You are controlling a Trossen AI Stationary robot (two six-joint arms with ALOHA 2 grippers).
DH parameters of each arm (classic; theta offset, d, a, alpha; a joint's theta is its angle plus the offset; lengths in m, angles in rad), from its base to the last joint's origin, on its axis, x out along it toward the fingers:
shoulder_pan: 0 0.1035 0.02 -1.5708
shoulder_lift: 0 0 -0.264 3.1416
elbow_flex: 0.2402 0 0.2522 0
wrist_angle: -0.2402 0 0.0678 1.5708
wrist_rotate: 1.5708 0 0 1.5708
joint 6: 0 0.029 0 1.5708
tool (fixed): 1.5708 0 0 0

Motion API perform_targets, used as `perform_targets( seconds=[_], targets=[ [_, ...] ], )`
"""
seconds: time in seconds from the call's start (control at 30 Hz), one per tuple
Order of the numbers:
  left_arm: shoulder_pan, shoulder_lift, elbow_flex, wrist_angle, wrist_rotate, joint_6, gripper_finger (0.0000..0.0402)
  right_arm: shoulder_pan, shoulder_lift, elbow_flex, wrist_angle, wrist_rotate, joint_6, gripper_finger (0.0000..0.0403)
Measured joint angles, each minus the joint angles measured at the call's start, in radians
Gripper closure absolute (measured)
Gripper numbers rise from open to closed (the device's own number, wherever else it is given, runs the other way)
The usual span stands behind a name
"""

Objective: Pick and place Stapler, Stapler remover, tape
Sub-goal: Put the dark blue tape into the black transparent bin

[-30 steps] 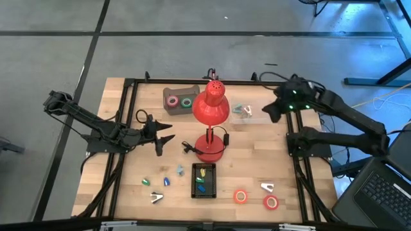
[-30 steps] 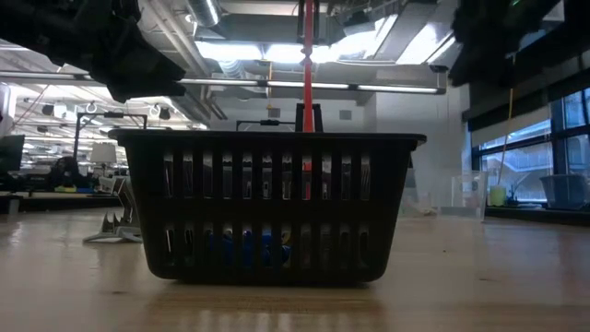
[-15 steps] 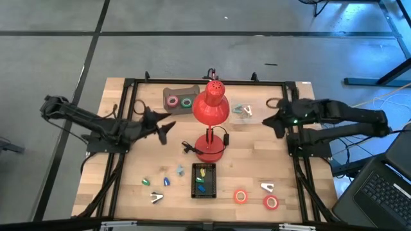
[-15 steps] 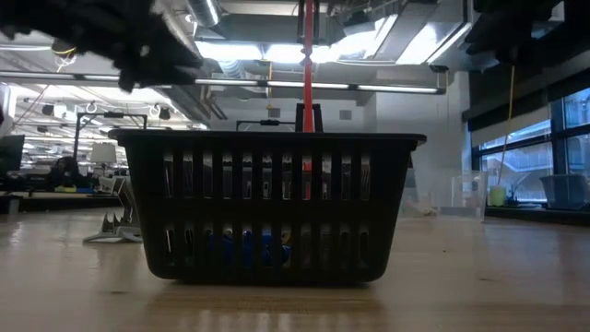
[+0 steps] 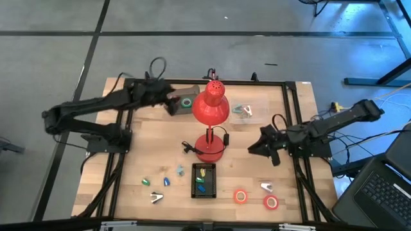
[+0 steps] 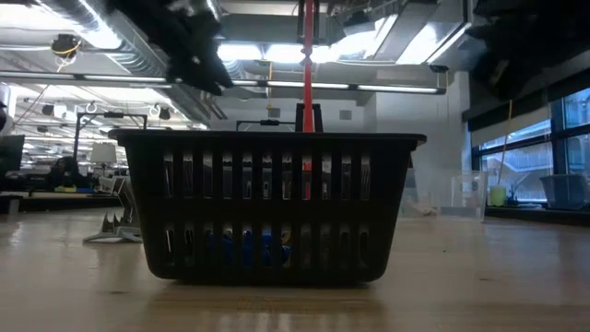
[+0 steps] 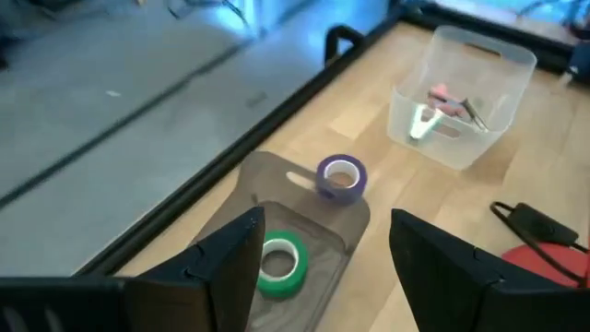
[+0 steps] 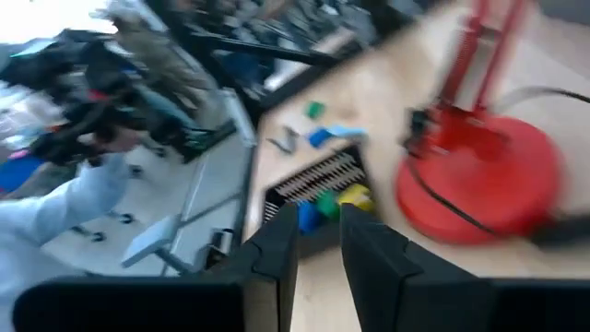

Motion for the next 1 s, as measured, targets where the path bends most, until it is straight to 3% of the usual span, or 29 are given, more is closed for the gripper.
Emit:
perform_targets(
  seconds=[0.27, 0.57, 1.0],
  targets=[
    [0.18, 0.386, 0.275, -0.125, 0.308, 0.151, 0.0178, 0.072, 0.089, -0.076, 0.288, 0.003, -0.167, 0.0319],
    [0.267, 0.71, 0.567, -0.229, 0.371, 0.282, 0.0178, 0.072, 0.142, -0.076, 0.366, 0.003, -0.259, 0.0319],
    [0.277, 0.975, 0.814, -0.391, 0.375, 0.415, 0.0178, 0.072, 0.144, -0.076, 0.373, 0.026, -0.29, 0.0319]
  ],
)
